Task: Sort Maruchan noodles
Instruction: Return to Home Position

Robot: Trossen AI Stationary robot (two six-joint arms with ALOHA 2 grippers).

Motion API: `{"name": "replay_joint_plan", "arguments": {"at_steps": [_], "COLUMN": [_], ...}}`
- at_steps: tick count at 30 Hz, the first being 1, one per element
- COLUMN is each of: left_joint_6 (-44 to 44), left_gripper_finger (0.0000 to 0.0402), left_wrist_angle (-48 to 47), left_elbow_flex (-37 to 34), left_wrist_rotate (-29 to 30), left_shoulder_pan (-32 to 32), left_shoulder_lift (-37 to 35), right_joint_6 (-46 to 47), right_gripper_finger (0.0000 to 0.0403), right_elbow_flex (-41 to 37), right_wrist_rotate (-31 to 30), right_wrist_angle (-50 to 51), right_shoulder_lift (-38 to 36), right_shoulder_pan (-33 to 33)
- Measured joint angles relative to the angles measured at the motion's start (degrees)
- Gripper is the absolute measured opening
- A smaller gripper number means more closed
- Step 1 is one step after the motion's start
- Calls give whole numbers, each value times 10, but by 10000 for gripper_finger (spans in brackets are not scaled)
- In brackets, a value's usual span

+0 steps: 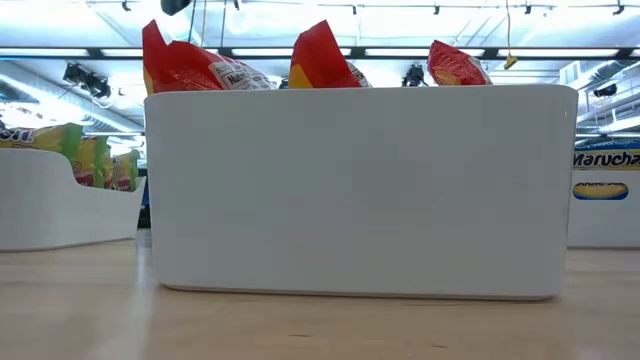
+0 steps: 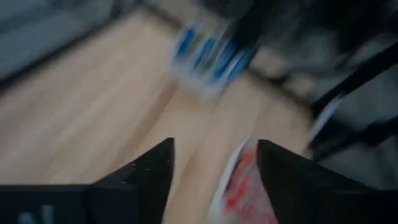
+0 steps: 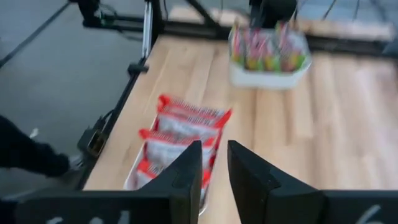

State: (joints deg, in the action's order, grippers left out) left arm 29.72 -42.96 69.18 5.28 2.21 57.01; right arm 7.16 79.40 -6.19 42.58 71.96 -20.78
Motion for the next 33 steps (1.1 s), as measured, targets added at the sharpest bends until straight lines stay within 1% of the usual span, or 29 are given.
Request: {"name": "replay_joint_plan", "arguments": {"at_steps": [2, 4, 6, 8, 9, 10, 12, 14, 15, 17, 19, 20, 21, 23, 25, 26, 28, 30, 33], "left_joint_6": [-23, -51, -70, -82, -82, -83, -97, -126, -139, -144, -145, -146, -145, -145, -113, -92, -115, -138, -166], "left_gripper_finger": [201, 156, 105, 51, 27, 15, 12, 12, 12, 11, 11, 11, 12, 16, 20, 21, 22, 22, 22], "left_wrist_angle": [101, 176, 219, 239, 243, 253, 288, 336, 344, 330, 306, 290, 269, 234, 220, 222, 231, 237, 231], "left_elbow_flex": [-27, -55, -83, -111, -127, -144, -182, -223, -239, -265, -279, -284, -285, -285, -285, -285, -285, -285, -284], "left_wrist_rotate": [5, 10, 7, -7, -12, -13, -15, -11, 0, 41, 79, 95, 104, 108, 104, 91, 75, 81, 69], "left_shoulder_pan": [-3, -5, -6, -6, -6, -6, -6, -6, -4, 1, 4, 5, 6, 6, 5, 4, 2, 2, 2], "left_shoulder_lift": [-19, -32, -42, -50, -56, -63, -84, -113, -128, -158, -179, -186, -190, -195, -195, -195, -195, -197, -216], "right_joint_6": [-26, -46, -65, -86, -89, -87, -68, -40, -22, -7, -17, -6, 13, 37, 59, 60, 34, 34, 55], "right_gripper_finger": [71, 55, 35, 14, 9, 7, 12, 23, 28, 34, 36, 37, 36, 35, 35, 35, 35, 35, 35], "right_elbow_flex": [0, 0, 0, -8, -19, -37, -87, -151, -183, -239, -284, -305, -325, -360, -394, -412, -457, -512, -618], "right_wrist_rotate": [7, 24, 53, 92, 110, 126, 145, 133, 109, 46, -23, -46, -55, -62, -66, -68, -71, -75, -60], "right_wrist_angle": [-11, -9, -6, -12, -25, -46, -110, -183, -209, -245, -244, -240, -239, -242, -264, -287, -333, -408, -563], "right_shoulder_lift": [-15, -36, -60, -88, -107, -127, -174, -225, -250, -294, -331, -348, -362, -384, -399, -402, -409, -411, -414], "right_shoulder_pan": [7, 13, 24, 39, 49, 59, 78, 91, 96, 106, 114, 116, 116, 116, 116, 117, 121, 133, 151]}}
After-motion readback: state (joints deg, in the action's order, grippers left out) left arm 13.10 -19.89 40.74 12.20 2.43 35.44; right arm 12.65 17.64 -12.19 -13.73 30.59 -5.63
